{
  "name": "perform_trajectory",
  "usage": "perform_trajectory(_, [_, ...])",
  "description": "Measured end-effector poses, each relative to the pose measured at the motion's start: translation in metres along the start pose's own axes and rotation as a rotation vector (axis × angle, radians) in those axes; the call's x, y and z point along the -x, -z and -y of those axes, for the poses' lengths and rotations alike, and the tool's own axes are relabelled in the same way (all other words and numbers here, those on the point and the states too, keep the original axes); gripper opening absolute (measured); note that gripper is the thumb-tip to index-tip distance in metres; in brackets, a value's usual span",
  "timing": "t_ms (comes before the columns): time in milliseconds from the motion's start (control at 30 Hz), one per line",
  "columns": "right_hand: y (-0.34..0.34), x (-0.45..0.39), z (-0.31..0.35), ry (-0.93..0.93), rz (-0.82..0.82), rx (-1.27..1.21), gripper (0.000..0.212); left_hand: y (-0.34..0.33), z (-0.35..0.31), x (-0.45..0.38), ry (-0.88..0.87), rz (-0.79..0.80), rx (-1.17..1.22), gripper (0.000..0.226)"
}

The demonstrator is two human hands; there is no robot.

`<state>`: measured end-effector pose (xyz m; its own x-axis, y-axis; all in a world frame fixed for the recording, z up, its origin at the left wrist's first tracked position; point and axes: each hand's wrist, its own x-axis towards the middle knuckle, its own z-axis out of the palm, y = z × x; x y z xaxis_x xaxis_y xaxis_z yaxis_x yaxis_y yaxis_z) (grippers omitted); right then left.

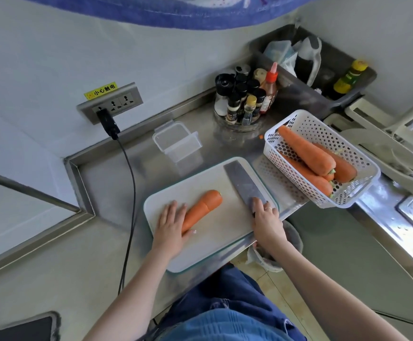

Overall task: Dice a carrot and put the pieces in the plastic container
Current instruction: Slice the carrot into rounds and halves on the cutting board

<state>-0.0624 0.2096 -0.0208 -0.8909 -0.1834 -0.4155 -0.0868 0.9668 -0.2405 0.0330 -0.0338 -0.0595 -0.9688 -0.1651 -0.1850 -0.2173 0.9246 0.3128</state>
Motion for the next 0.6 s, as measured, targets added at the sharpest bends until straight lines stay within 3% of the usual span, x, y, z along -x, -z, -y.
perform_trajectory(100, [0.002, -0.002, 0.0, 0.02, 0.0, 0.034, 0.057, 0.0, 0.007, 0.0, -0.026, -0.031, 0.028, 0.064])
perform_trajectory(367, [0.01, -0.009, -0.004, 0.13, 0.102, 0.138, 0.075, -0.008, -0.005, 0.022, 0.042, -0.106, 0.004, 0.058])
perform_trajectory(600, [0.015, -0.014, -0.009, 0.169, 0.152, 0.097, 0.072, -0.011, -0.011, 0.028, 0.097, -0.112, -0.063, 0.059])
